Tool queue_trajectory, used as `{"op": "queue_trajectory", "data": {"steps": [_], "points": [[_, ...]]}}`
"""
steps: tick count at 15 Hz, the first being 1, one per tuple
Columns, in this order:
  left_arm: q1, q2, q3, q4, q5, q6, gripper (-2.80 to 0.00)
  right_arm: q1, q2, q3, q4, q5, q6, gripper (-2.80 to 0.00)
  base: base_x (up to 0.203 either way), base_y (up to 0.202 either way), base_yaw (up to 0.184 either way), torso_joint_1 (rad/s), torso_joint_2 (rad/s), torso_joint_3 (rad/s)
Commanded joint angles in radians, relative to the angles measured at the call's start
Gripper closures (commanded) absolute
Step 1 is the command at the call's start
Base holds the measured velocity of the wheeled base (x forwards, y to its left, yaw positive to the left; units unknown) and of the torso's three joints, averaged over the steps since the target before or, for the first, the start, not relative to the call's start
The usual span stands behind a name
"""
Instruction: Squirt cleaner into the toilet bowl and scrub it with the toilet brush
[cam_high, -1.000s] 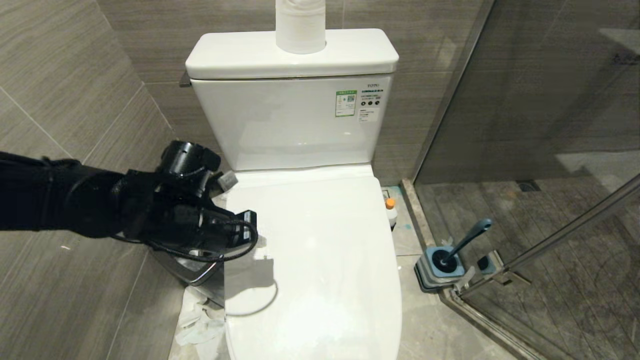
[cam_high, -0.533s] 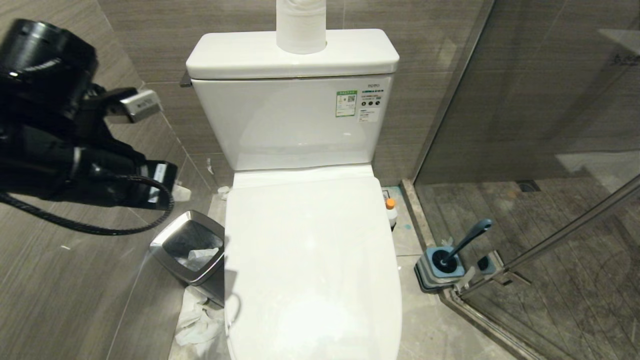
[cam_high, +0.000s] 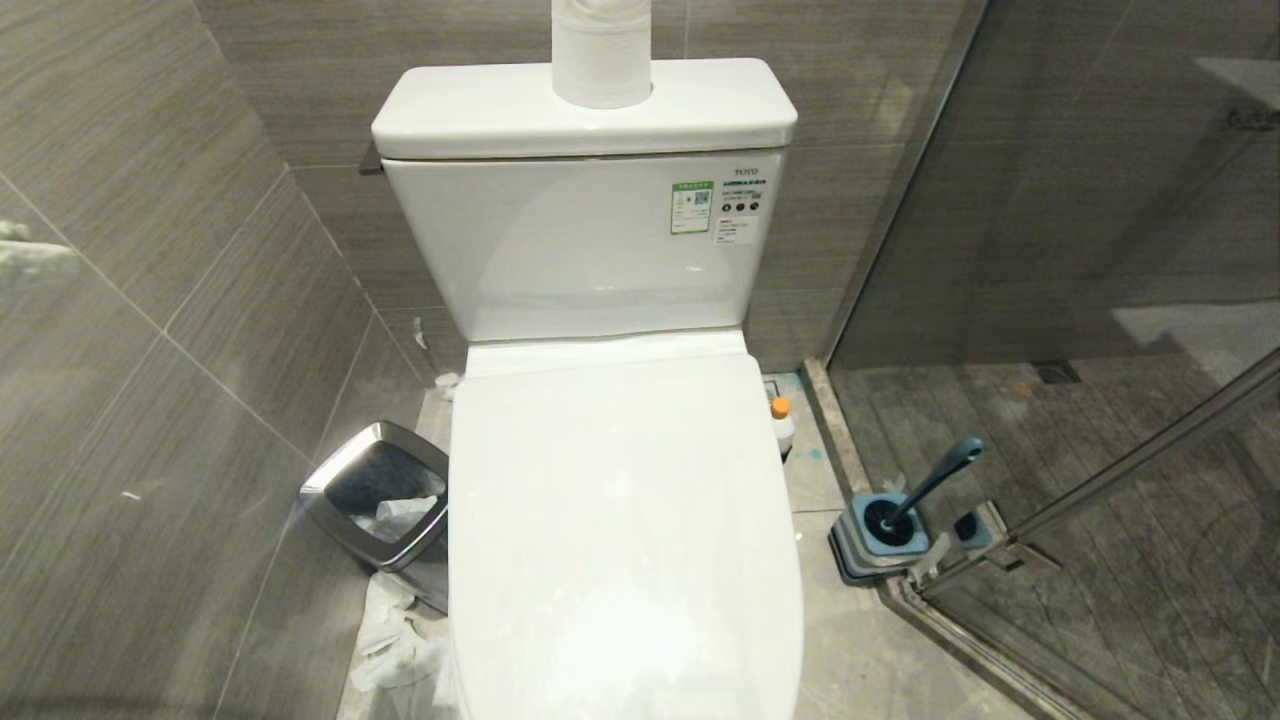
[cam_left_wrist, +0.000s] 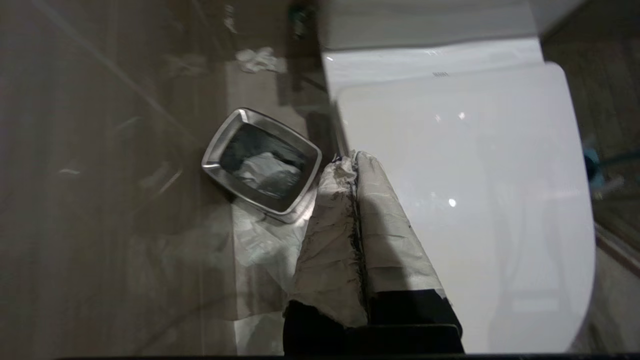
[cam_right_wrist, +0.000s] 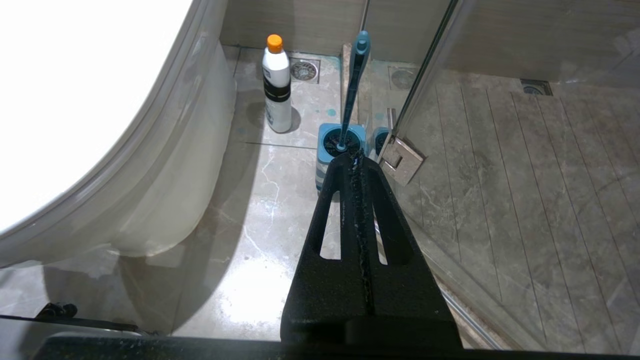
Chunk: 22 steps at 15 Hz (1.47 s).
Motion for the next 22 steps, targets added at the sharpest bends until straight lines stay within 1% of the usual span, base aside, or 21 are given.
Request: {"op": "queue_trajectory", "data": {"steps": [1, 4, 6, 8, 10, 14, 16, 19, 21, 22], "points": [[0.118, -0.165, 0.026, -0.004, 0.004, 0.002, 0.00, 0.000, 0.002, 0.000, -0.001, 0.001, -0.001, 0.00, 0.000, 0.000, 0.000, 0.000, 0.00, 0.000], [0.199, -0.338, 0.139, -0.006, -0.007, 0.012, 0.00, 0.000, 0.002, 0.000, -0.001, 0.001, -0.001, 0.00, 0.000, 0.000, 0.000, 0.000, 0.00, 0.000], [0.258, -0.444, 0.199, -0.006, -0.010, 0.049, 0.00, 0.000, 0.002, 0.000, -0.001, 0.001, -0.001, 0.00, 0.000, 0.000, 0.000, 0.000, 0.00, 0.000], [0.279, -0.537, 0.257, -0.007, -0.020, 0.087, 0.00, 0.000, 0.002, 0.000, -0.001, 0.001, -0.001, 0.00, 0.000, 0.000, 0.000, 0.000, 0.00, 0.000], [0.306, -0.622, 0.301, -0.007, -0.061, 0.114, 0.00, 0.000, 0.002, 0.000, -0.001, 0.001, -0.001, 0.00, 0.000, 0.000, 0.000, 0.000, 0.00, 0.000], [0.338, -0.771, 0.403, -0.019, -0.121, 0.133, 0.00, 0.000, 0.002, 0.000, -0.001, 0.001, -0.001, 0.00, 0.000, 0.000, 0.000, 0.000, 0.00, 0.000], [0.371, -0.819, 0.443, -0.020, -0.175, 0.135, 0.00, 0.000, 0.002, 0.000, -0.001, 0.001, -0.001, 0.00, 0.000, 0.000, 0.000, 0.000, 0.00, 0.000], [0.373, -0.821, 0.459, -0.021, -0.184, 0.137, 0.00, 0.000, 0.002, 0.000, -0.001, 0.001, -0.001, 0.00, 0.000, 0.000, 0.000, 0.000, 0.00, 0.000], [0.339, -0.835, 0.467, -0.020, -0.177, 0.139, 0.00, 0.000, 0.002, 0.000, -0.001, 0.001, -0.001, 0.00, 0.000, 0.000, 0.000, 0.000, 0.00, 0.000], [0.324, -0.870, 0.485, -0.019, -0.173, 0.151, 0.00, 0.000, 0.002, 0.000, -0.001, 0.001, -0.001, 0.00, 0.000, 0.000, 0.000, 0.000, 0.00, 0.000]]}}
